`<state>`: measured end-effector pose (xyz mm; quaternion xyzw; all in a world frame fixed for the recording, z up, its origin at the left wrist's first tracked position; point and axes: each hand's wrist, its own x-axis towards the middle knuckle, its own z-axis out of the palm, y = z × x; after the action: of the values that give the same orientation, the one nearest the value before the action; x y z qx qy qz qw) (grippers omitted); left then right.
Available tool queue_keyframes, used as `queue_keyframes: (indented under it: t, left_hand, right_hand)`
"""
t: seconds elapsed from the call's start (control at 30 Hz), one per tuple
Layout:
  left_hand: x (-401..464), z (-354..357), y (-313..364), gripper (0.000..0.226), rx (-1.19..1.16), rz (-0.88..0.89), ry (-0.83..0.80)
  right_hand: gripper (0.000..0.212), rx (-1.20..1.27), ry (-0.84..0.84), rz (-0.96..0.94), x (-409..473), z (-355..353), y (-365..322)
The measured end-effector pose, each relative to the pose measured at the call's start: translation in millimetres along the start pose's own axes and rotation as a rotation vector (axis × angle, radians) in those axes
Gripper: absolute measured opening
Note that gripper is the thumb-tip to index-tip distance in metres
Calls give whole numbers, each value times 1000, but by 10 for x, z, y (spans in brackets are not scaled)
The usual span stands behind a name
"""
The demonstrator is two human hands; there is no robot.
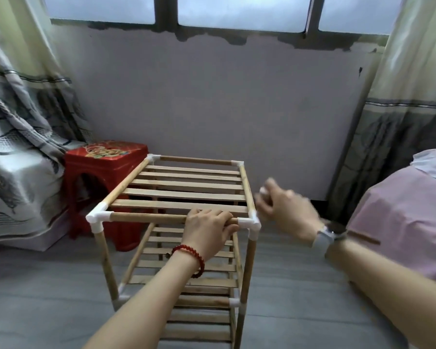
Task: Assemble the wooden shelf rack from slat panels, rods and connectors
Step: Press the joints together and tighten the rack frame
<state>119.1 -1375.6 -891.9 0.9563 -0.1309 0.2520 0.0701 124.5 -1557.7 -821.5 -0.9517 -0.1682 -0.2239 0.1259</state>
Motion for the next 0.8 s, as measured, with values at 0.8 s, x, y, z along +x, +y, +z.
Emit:
queue_keyframes:
  t: [0.8]
  left_hand:
    - [-582, -385, -988, 57, 71, -210, 268]
  right_hand:
    - [26, 178, -6, -25, 329, -92, -634]
